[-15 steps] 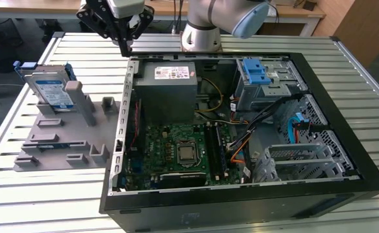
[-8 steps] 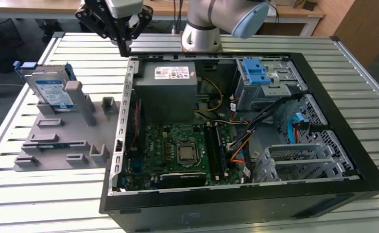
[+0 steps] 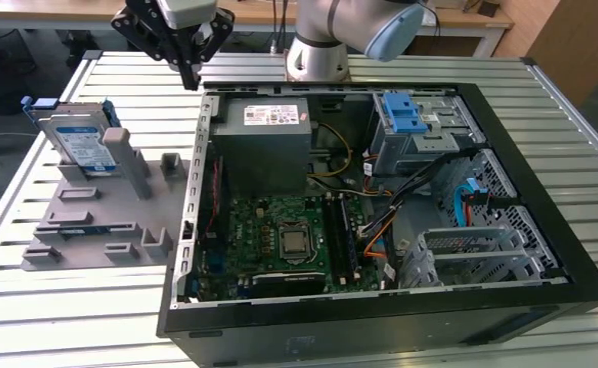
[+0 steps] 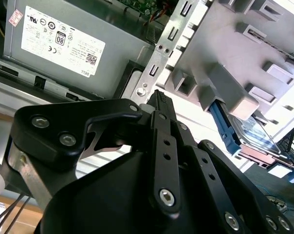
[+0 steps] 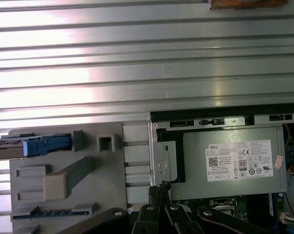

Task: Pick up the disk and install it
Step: 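Reach for the disk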

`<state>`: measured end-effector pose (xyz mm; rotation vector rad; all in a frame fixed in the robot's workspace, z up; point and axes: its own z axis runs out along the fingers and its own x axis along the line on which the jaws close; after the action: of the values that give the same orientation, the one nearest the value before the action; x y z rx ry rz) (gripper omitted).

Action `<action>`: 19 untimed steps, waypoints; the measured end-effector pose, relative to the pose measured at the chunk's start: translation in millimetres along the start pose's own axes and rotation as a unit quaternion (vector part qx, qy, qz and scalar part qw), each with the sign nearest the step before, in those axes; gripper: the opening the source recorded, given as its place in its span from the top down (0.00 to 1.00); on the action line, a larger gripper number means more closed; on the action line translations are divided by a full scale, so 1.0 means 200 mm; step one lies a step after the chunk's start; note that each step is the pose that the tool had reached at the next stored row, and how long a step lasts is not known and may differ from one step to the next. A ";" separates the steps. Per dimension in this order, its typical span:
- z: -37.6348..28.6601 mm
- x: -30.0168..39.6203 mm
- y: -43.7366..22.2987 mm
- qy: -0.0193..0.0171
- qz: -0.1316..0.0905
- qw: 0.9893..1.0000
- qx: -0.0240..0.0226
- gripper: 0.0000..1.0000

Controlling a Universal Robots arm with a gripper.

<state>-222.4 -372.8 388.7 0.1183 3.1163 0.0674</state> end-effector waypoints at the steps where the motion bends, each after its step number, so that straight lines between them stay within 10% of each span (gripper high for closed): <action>1: 0.000 0.002 0.000 0.000 0.000 1.000 0.000 0.89; 19: 0.004 0.045 0.000 0.009 0.000 1.000 0.004 0.89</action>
<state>-231.3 -372.0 387.7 0.1194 3.1344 0.0569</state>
